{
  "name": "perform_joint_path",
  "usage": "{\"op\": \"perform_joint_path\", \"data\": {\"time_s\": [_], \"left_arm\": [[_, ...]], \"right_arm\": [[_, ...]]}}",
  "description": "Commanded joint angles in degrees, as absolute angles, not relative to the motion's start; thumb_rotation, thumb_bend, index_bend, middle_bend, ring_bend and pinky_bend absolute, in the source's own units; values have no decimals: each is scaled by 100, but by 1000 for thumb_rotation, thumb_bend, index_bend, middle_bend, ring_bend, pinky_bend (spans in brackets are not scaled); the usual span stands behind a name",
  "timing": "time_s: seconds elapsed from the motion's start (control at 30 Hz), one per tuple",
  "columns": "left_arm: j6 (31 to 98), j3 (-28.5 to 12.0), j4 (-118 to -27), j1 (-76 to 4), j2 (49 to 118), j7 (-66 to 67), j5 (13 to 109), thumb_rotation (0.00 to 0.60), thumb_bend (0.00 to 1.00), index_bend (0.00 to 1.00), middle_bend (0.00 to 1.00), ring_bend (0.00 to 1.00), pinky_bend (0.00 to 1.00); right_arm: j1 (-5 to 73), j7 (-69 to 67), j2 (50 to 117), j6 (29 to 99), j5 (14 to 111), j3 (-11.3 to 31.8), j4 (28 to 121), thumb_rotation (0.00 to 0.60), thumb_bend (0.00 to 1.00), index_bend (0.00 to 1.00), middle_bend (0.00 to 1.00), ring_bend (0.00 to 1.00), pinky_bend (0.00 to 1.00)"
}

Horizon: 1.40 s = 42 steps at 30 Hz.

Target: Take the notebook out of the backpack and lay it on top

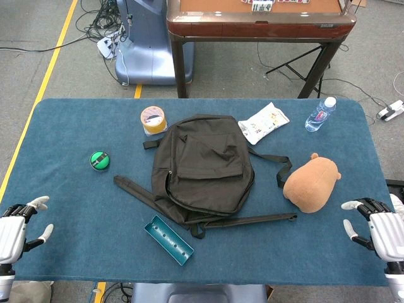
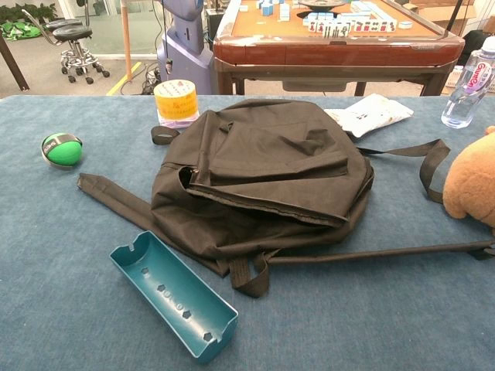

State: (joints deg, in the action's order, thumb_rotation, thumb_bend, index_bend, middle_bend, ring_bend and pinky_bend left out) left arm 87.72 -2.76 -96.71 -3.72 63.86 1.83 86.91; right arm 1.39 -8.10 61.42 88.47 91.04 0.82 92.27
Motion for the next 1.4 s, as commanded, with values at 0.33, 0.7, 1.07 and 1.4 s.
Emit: {"op": "perform_joint_path", "data": {"time_s": [0.33,0.7,1.07,1.4], "left_arm": [[8797,-266,-9663,-371,6402,166,8730,600,319,296,387,394,257],[8591,-305,-9630,-599,6329,158,8908,600,319,296,387,394,256],[7475,-461,-9563,-1563,6315,-497,9190,600,319,257,351,370,252],[6362,-639,-9466,-2598,6742,-187,9264,600,319,198,315,344,248]], "right_arm": [[114,-834,6094,8868,9137,60,9253,600,364,403,409,295,332],[138,-797,6097,8931,9184,118,9258,600,365,403,410,295,332],[338,-508,5972,8823,9283,240,9532,600,364,403,409,295,332],[459,-283,5879,8702,9276,288,9777,600,364,403,410,295,332]]}}
